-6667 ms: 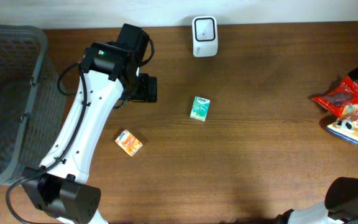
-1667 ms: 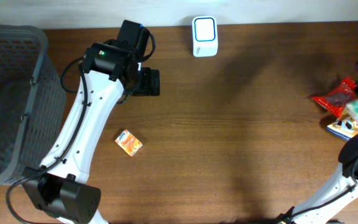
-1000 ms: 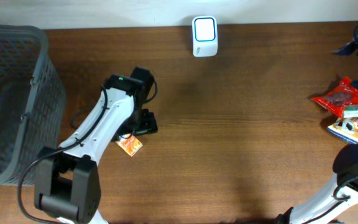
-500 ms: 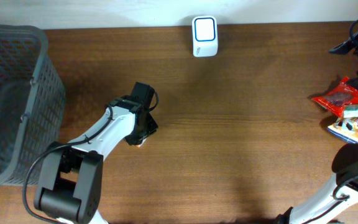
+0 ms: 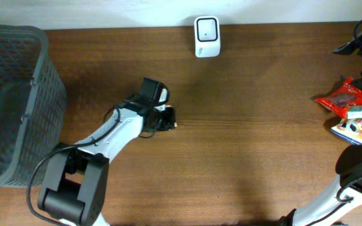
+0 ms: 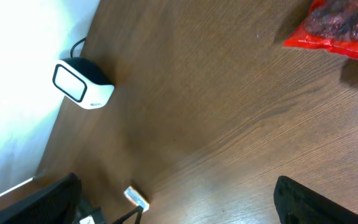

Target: Scan the item barcode

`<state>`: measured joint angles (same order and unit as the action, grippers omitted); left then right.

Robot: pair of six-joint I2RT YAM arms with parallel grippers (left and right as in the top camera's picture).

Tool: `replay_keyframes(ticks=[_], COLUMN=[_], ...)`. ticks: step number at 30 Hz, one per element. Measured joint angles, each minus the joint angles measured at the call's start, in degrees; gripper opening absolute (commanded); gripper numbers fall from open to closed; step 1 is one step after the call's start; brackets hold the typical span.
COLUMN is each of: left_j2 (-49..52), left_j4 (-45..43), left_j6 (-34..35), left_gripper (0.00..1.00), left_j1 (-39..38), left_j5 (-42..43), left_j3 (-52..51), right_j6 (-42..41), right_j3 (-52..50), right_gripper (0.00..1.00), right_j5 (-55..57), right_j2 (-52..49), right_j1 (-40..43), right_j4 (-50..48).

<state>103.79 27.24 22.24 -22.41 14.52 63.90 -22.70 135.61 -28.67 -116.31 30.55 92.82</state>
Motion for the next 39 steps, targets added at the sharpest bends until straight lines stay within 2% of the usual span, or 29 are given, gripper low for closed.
replay_keyframes(ticks=[3, 4, 5, 6, 7, 8, 9, 11, 12, 17, 22, 26, 29, 31, 34, 39], left_j2=[0.0, 0.04, 0.07, 0.07, 0.07, 0.07, 0.09, 0.11, 0.09, -3.39, -7.58, -7.58, -7.58, -7.58, -7.58, -7.58], left_j4=[-3.89, -5.29, -7.26, -8.57, -10.25, -10.54, -10.51, -7.82, -4.48, 15.93, 27.71, 28.89, 28.89, 29.07, 30.38, 30.69], left_j6=[-7.26, -8.02, -8.83, -9.53, -9.77, -10.14, -10.27, -10.54, -10.67, -10.73, -10.71, -10.69, -9.77, -9.14, -8.96, -8.96], left_gripper=[0.0, 0.08, 0.29, 0.39, 0.54, 0.57, 0.72, 0.82, 0.99, 0.99, 0.99, 0.99, 0.99, 0.99, 0.99, 0.99], left_j1=[-6.49, -7.74, -9.09, -10.08, -10.71, -10.75, -10.71, -10.21, -9.73, -1.38, 10.54, 13.31, 13.62, 13.62, 13.62, 13.62], left_j5=[2.16, 1.99, 1.05, 0.24, -0.39, -0.83, -1.25, -1.66, -1.75, -5.55, -11.45, -12.04, -12.07, -12.04, -12.04, -12.04], left_j3=[0.61, 0.61, 0.61, 0.72, 0.74, 0.87, 1.18, 3.78, 6.43, 21.55, 24.28, 24.26, 24.26, 24.26, 24.26, 24.26], right_j6=[-0.02, -0.02, -0.02, -0.04, -0.02, -0.02, -0.02, -0.04, -0.02, -0.04, -0.04, 3.48, 5.51, 2.19, -0.13, -3.08], right_j3=[0.0, 0.0, 0.0, 0.0, 0.0, 0.0, 0.0, 0.0, 0.0, -0.02, -0.02, -0.02, -1.86, -6.82, -13.79, -17.53], right_gripper=[0.99, 0.99, 0.99, 0.99, 0.99, 0.99, 0.99, 0.99, 0.99, 0.99, 0.99, 0.99, 0.99, 0.99, 0.99, 0.98], right_j5=[0.0, 0.0, 0.0, 0.0, 0.0, 0.0, 0.0, 0.0, 0.0, -0.04, -1.79, -2.51, 2.73, 9.03, 14.14, 16.76], right_j2=[0.0, 0.0, 0.0, 0.0, 0.0, 0.0, 0.0, 0.0, 0.0, 0.0, 0.0, -0.07, -0.09, -0.22, -0.66, -0.68], right_j1=[0.0, 0.0, 0.0, 0.0, 0.0, 0.0, 0.0, 0.0, 0.0, 0.0, 0.0, -2.51, -12.26, -20.22, -29.42, -35.8], right_j4=[0.0, -0.02, 0.0, 0.0, 0.0, 0.0, 0.0, 0.02, 0.07, -0.94, -3.45, 2.69, 4.17, 2.95, -5.33, -8.55])
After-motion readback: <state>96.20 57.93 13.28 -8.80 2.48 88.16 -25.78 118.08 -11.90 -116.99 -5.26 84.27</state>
